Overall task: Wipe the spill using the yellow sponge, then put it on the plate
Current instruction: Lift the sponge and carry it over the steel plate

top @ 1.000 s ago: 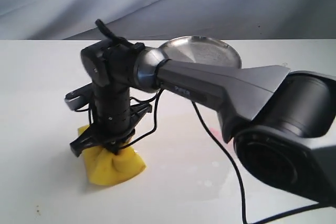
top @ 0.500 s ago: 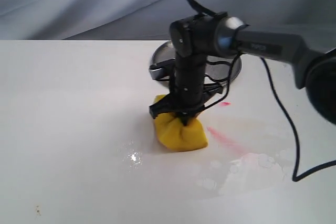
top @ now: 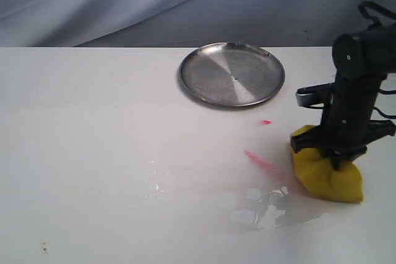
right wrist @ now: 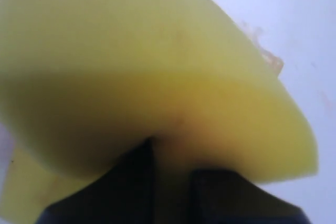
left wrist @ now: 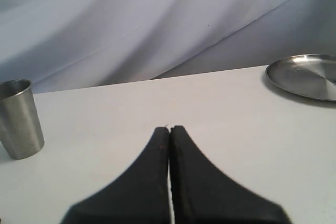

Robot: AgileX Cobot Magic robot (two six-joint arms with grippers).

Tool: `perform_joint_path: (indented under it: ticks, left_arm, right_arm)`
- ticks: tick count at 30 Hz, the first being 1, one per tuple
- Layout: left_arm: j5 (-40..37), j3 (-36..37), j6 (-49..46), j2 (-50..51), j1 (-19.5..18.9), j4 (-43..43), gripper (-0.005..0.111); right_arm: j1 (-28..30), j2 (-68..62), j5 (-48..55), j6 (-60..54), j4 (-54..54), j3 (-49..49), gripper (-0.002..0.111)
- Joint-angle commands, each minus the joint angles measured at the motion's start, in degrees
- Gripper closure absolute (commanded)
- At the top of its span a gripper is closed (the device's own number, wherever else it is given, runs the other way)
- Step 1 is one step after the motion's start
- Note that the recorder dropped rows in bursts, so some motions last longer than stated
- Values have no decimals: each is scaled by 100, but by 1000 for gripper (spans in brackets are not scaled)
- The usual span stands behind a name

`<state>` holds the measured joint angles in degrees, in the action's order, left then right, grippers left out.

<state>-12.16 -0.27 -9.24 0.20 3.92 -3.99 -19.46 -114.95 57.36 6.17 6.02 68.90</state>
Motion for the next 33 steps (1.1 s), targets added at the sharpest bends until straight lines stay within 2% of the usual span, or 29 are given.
perform_joint_path:
  ticks: [1, 4, 5, 6, 7, 8, 9, 10, 11, 13, 15, 16, 18, 22, 29, 33]
  left_arm:
    - [39, 27, 9, -20, 3, 5, 107]
    - [39, 27, 9, -20, 3, 5, 107]
    - [39, 27, 9, -20, 3, 5, 107]
    - [39, 27, 9, -20, 3, 5, 107]
    - [39, 27, 9, -20, 3, 5, 107]
    - [39, 27, 9, -20, 3, 5, 107]
    - [39, 27, 9, -20, 3, 5, 107]
    - [39, 27, 9, -20, 3, 5, 107]
    - [39, 27, 9, -20, 3, 5, 107]
    - [39, 27, 9, -20, 3, 5, 107]
    - [39, 27, 9, -20, 3, 5, 107]
    - [39, 27, 9, -20, 3, 5, 107]
    - [39, 27, 9, -20, 3, 5, 107]
    - [39, 27, 9, -20, 3, 5, 107]
    - [39, 27, 9, -20, 3, 5, 107]
    - [39, 27, 9, -20, 3, 5, 107]
  right_arm:
    - [-18, 234, 317, 23, 260, -883, 108]
    - [-414, 460, 243, -80, -147, -1136, 108]
    - [-878, 561, 170, -80, -302, -1148, 108]
    - [-1095, 589, 125, -56, -367, -1111, 108]
    - [-1672, 589, -14, -4, -557, -992, 108]
    - [-1908, 589, -100, 9, -647, -920, 108]
    - [-2482, 512, -308, 35, -881, -671, 108]
    - [-2755, 451, -384, 35, -994, -534, 108]
    - [-3214, 231, -481, 35, -1168, -88, 108]
    - [-3680, -241, -509, 119, -1201, 850, 108]
    - [-3916, -701, -444, 10, -1316, 1872, 108]
    - [-3937, -898, -444, -117, -1440, 2568, 108]
    - [-3897, -981, -529, -137, -1398, 3243, 108]
    - [-3340, -857, -442, -179, -892, 4205, 108]
    - [-2220, -617, -277, -489, -494, 4317, 108]
    - [-1559, -630, -519, -504, -516, 4317, 108]
